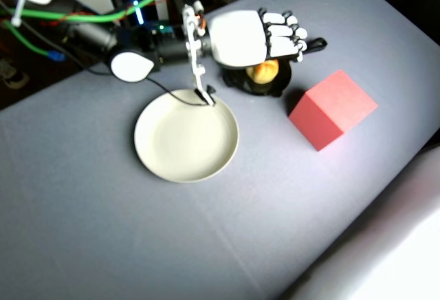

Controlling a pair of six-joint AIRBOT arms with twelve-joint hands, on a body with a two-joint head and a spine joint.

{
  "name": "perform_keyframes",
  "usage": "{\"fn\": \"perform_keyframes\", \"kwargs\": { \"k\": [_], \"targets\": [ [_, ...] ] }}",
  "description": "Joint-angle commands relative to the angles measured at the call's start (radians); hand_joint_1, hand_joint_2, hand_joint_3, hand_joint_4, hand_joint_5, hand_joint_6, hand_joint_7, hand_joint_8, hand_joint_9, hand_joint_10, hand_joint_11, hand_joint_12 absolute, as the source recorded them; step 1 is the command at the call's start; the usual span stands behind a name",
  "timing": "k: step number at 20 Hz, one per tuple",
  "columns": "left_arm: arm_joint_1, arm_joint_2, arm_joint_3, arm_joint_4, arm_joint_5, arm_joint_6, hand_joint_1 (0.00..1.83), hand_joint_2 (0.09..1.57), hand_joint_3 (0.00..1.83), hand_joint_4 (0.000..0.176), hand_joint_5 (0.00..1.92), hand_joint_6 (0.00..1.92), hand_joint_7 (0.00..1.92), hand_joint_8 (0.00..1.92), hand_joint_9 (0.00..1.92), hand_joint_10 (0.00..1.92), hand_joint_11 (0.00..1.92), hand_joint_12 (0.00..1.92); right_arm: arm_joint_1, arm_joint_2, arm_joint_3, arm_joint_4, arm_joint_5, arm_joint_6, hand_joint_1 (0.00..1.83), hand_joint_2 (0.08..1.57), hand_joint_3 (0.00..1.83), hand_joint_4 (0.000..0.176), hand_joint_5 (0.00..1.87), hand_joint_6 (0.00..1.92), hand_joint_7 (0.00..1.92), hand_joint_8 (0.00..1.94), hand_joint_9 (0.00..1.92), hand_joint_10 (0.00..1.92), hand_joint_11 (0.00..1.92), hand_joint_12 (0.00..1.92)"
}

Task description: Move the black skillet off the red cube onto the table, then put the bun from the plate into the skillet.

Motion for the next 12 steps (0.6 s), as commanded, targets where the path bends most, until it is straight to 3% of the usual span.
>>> {"fn": "perform_keyframes", "kwargs": {
  "k": [1,2,4,5,6,7,8,9,10,11,12],
  "targets": [
    [-0.001,0.009,-0.005,-0.004,-0.142,-0.002,0.00,1.36,0.00,0.055,0.14,0.00,0.17,0.00,0.16,0.01,0.00,0.50,-0.008,0.026,-0.007,0.027,0.144,0.008,1.01,0.96,0.00,0.148,0.03,0.02,0.01,0.00,0.01,0.00,0.00,0.09],
    [0.002,0.009,-0.006,-0.004,-0.151,-0.004,0.00,1.36,0.00,0.071,0.13,0.00,0.16,0.00,0.16,0.00,0.00,0.49,-0.017,0.063,-0.022,0.040,0.181,0.010,1.01,0.94,0.00,0.055,0.01,0.00,0.00,0.00,0.00,0.00,0.01,0.02],
    [0.004,0.008,-0.007,-0.004,-0.169,-0.011,0.00,1.36,0.00,0.075,0.12,0.00,0.16,0.00,0.16,0.00,0.00,0.48,-0.045,0.154,-0.056,0.083,0.280,0.012,0.94,0.95,0.00,0.046,0.00,0.00,0.00,0.00,0.00,0.00,0.00,0.00],
    [0.004,0.006,-0.007,-0.002,-0.185,-0.018,0.00,1.31,0.00,0.035,0.09,0.00,0.21,0.01,0.21,0.01,0.00,0.61,-0.078,0.205,-0.074,0.129,0.361,0.012,0.85,0.93,0.00,0.164,0.00,0.00,0.00,0.00,0.00,0.00,0.00,0.00],
    [0.005,0.004,-0.007,0.004,-0.198,-0.023,0.04,1.27,0.00,0.029,0.08,0.00,0.22,0.01,0.23,0.01,0.00,0.67,-0.108,0.238,-0.087,0.167,0.427,0.012,0.71,0.94,0.00,0.173,0.00,0.00,0.00,0.00,0.00,0.00,0.00,0.00],
    [0.005,0.003,-0.007,0.012,-0.212,-0.028,0.04,1.27,0.00,0.029,0.08,0.00,0.22,0.01,0.23,0.01,0.00,0.67,-0.140,0.271,-0.102,0.205,0.495,0.012,0.71,0.94,0.00,0.173,0.00,0.00,0.00,0.00,0.00,0.00,0.00,0.00],
    [0.005,0.002,-0.007,0.019,-0.220,-0.031,0.16,1.20,0.00,0.022,0.11,0.00,0.28,0.01,0.32,0.02,0.00,0.84,-0.172,0.304,-0.117,0.234,0.556,0.012,0.67,1.06,0.01,0.129,0.01,0.00,0.00,0.00,0.00,0.00,0.00,0.00],
    [0.001,-0.003,-0.005,0.021,-0.218,-0.034,0.16,1.21,0.00,0.008,0.09,0.00,0.29,0.01,0.35,0.02,0.00,0.90,-0.207,0.332,-0.132,0.266,0.624,0.011,0.62,1.14,0.01,0.114,0.03,0.00,0.04,0.00,0.02,0.00,0.00,0.00],
    [0.000,-0.009,-0.001,0.021,-0.217,-0.043,0.19,1.27,0.01,0.000,0.12,0.01,0.29,0.00,0.36,0.02,0.00,0.89,-0.228,0.341,-0.138,0.284,0.656,0.010,0.64,1.18,0.01,0.085,0.07,0.00,0.09,0.00,0.08,0.01,0.03,0.01],
    [0.000,-0.021,0.010,0.026,-0.221,-0.075,0.19,1.27,0.01,0.000,0.12,0.01,0.29,0.00,0.36,0.02,0.00,0.89,-0.256,0.351,-0.146,0.307,0.711,0.009,0.64,1.18,0.01,0.085,0.07,0.00,0.09,0.00,0.08,0.01,0.03,0.01],
    [-0.005,-0.028,0.017,0.033,-0.223,-0.095,0.15,1.35,0.03,0.032,0.12,0.00,0.21,0.01,0.27,0.02,0.00,0.63,-0.274,0.358,-0.152,0.321,0.748,0.007,0.64,1.19,0.00,0.061,0.15,0.01,0.24,0.01,0.26,0.02,0.21,0.07]
  ]
}}
